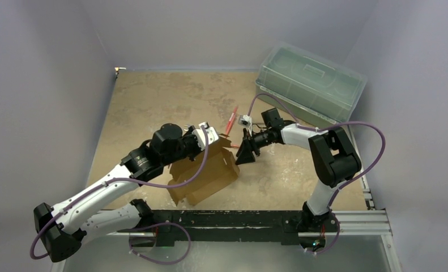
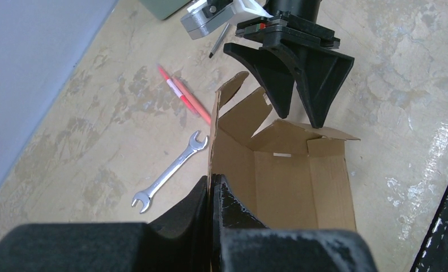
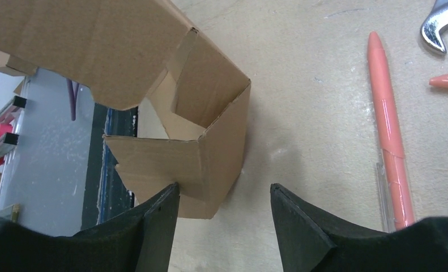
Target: Fold the paper box
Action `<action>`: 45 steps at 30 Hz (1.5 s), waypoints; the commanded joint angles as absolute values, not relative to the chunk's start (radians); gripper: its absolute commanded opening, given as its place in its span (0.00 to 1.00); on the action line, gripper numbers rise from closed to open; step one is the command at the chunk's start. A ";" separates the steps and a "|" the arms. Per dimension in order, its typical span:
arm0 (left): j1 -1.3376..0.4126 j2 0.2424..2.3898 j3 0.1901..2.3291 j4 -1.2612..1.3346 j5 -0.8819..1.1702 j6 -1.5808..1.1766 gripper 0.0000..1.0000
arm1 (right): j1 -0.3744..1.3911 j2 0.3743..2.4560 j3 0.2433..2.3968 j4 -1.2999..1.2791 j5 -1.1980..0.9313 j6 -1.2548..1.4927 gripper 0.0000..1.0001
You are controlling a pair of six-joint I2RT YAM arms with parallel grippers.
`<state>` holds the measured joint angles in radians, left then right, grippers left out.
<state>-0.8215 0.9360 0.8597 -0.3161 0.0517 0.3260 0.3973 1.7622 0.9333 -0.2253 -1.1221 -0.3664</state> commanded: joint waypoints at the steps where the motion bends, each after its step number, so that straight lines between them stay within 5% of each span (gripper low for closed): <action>1: -0.830 0.942 0.886 -0.288 0.020 0.344 0.00 | 0.397 1.740 0.999 -0.295 -1.173 -0.431 0.64; 16: -0.844 1.037 0.996 -0.313 -0.028 0.267 0.00 | 0.363 1.446 0.914 -0.185 -0.951 -0.353 0.84; 21: -0.852 1.077 1.023 -0.303 -0.031 0.269 0.00 | 0.363 1.422 0.875 -0.048 -0.663 -0.235 0.82; 26: -0.854 1.109 1.039 -0.275 -0.046 0.288 0.00 | 0.374 1.442 0.854 -0.004 -0.621 -0.209 0.77; 33: -0.854 1.147 1.051 -0.229 -0.069 0.308 0.00 | 0.418 1.513 0.894 -0.031 -0.583 -0.210 0.55; 40: -0.854 1.174 1.074 -0.197 -0.071 0.341 0.00 | 0.431 1.502 0.899 0.035 -0.502 -0.188 0.00; 45: -0.853 1.222 1.093 -0.140 -0.040 0.447 0.00 | 0.427 1.444 0.850 0.229 -0.438 -0.116 0.00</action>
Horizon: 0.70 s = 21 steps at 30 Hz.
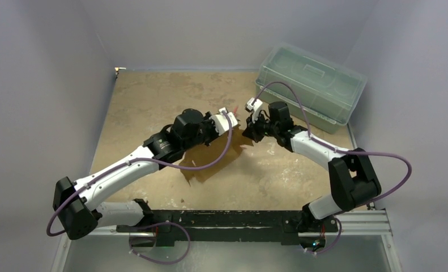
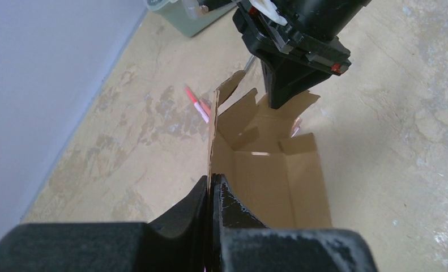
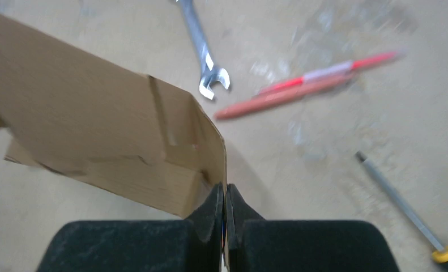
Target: Fold the paper box
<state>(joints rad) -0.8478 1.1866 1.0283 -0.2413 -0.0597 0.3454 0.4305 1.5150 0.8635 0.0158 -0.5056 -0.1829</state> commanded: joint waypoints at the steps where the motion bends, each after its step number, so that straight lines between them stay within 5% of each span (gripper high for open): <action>1: -0.853 1.236 1.105 -0.134 -0.031 0.464 0.00 | 0.426 1.430 0.824 0.289 -0.426 -0.103 0.00; 12: -0.854 1.365 1.154 -0.084 0.023 0.515 0.00 | 0.392 1.364 0.676 0.537 -0.320 -0.096 0.00; 21: -0.853 1.293 1.252 -0.142 0.085 0.390 0.00 | 0.376 1.207 0.691 0.421 -0.518 -0.041 0.00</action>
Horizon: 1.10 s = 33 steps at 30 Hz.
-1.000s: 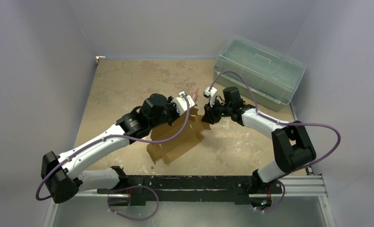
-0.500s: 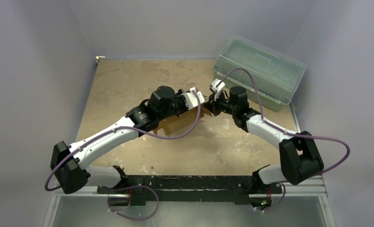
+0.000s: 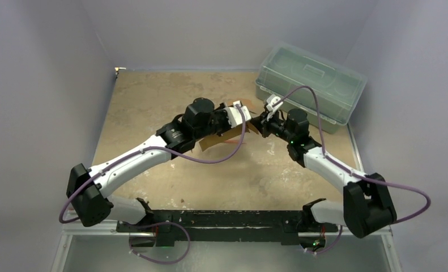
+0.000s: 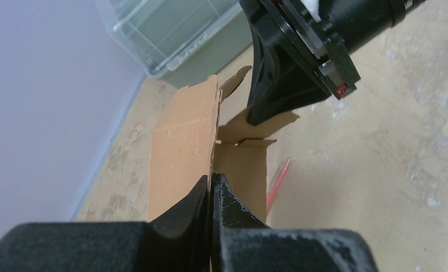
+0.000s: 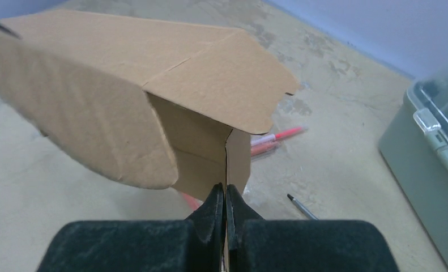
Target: Fold the paper box
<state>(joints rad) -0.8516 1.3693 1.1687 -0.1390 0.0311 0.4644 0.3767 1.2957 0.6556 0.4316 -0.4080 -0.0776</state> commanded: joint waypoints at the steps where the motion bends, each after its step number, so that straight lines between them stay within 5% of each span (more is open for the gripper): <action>1: -0.854 1.280 1.263 -0.161 0.110 0.368 0.00 | 0.376 1.197 0.706 0.381 -0.523 -0.029 0.00; 14: -0.855 1.223 1.187 -0.251 0.242 0.187 0.00 | 0.377 1.178 0.627 0.187 -0.483 0.082 0.00; 33: -0.854 1.284 1.146 -0.189 0.245 0.225 0.00 | 0.377 1.279 0.506 0.627 -0.436 0.072 0.00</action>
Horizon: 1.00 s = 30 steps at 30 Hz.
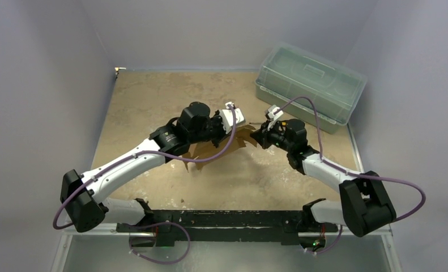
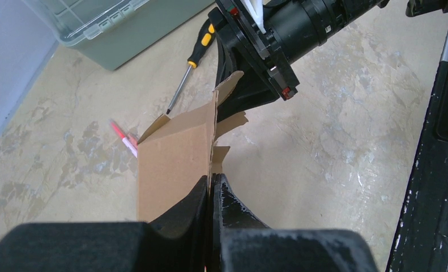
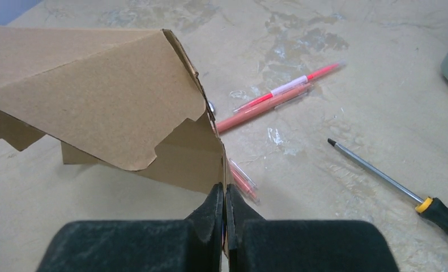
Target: Fold the paper box
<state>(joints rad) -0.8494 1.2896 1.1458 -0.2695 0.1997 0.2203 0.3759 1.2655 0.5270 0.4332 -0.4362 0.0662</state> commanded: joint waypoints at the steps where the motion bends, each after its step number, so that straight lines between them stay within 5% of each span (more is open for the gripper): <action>1: -0.855 1.280 1.149 -0.187 0.244 0.225 0.00 | 0.377 1.284 0.505 0.648 -0.442 0.082 0.00; 11: -0.854 1.149 1.117 -0.166 0.051 0.169 0.00 | 0.368 1.307 0.570 0.464 -0.633 -0.018 0.00; 30: -0.853 0.980 1.043 -0.221 0.134 0.166 0.00 | 0.366 1.376 0.660 0.331 -0.702 -0.060 0.00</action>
